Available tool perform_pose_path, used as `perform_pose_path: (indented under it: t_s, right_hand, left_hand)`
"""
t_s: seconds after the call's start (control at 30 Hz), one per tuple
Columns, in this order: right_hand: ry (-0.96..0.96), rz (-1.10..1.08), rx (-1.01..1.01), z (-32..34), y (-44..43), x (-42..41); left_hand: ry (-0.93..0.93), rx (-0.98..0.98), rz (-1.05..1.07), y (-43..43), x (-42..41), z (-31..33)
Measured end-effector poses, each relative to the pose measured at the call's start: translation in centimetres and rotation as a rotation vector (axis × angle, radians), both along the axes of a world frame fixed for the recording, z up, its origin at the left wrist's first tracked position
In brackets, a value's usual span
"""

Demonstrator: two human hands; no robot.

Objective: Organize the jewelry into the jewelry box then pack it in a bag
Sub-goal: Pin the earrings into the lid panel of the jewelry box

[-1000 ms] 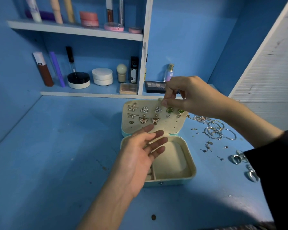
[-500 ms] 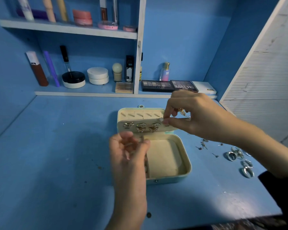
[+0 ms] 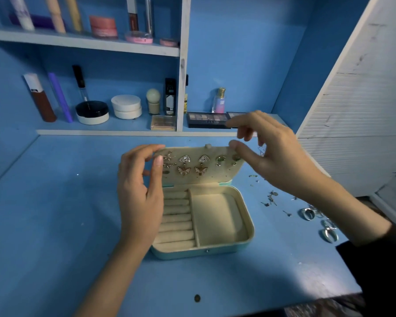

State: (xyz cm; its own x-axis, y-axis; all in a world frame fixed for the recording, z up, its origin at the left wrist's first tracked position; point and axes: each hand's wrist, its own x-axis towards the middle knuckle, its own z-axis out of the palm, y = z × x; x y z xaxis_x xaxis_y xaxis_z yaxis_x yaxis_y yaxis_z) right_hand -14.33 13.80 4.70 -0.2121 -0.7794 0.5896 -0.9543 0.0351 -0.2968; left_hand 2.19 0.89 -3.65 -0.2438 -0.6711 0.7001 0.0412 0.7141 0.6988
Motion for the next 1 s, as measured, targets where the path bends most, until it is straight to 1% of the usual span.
perform_pose_path:
  t_s: [0.1, 0.17, 0.23, 0.4, 0.47, 0.53, 0.63, 0.9, 0.93, 1.0]
  right_hand:
    - [-0.275, -0.046, -0.080, -0.6, 1.2, -1.3]
    - [-0.365, -0.103, -0.050, -1.6, 2.1, -2.7]
    - [-0.350, -0.155, 0.056, -2.7, 3.0, -4.0]
    - [-0.186, -0.260, 0.405, -4.5, 5.1, -6.7]
    - [-0.137, -0.279, 0.508, -4.9, 5.7, -7.1]
    - [-0.131, -0.301, 0.575, -5.1, 6.0, -7.2]
    - [-0.156, -0.319, 0.617, -5.2, 6.1, -7.0]
    - [-0.152, -0.360, 0.640, -5.5, 5.6, -6.8]
    - [-0.151, -0.361, 0.607, -5.5, 5.4, -6.7]
    - [-0.156, -0.341, 0.461, -5.2, 4.8, -5.8]
  left_hand:
    - [0.015, -0.009, -0.006, -0.5, -0.3, -0.2]
    - [0.016, -0.021, -0.004, -0.9, -0.4, -0.2]
    - [0.010, -0.032, 0.000, -1.2, -0.5, -0.3]
    - [-0.009, -0.054, 0.018, -1.8, -0.5, -1.0]
    - [-0.016, -0.069, 0.026, -2.0, -0.6, -1.2]
    - [-0.023, -0.081, 0.035, -2.2, -0.7, -1.3]
    - [-0.023, -0.082, 0.031, -2.3, -0.7, -1.3]
    - [-0.019, -0.052, 0.033, -2.3, -0.7, -1.4]
    - [-0.019, -0.048, 0.028, -2.3, -0.8, -1.3]
    - [-0.021, -0.043, 0.018, -2.2, -0.8, -1.3]
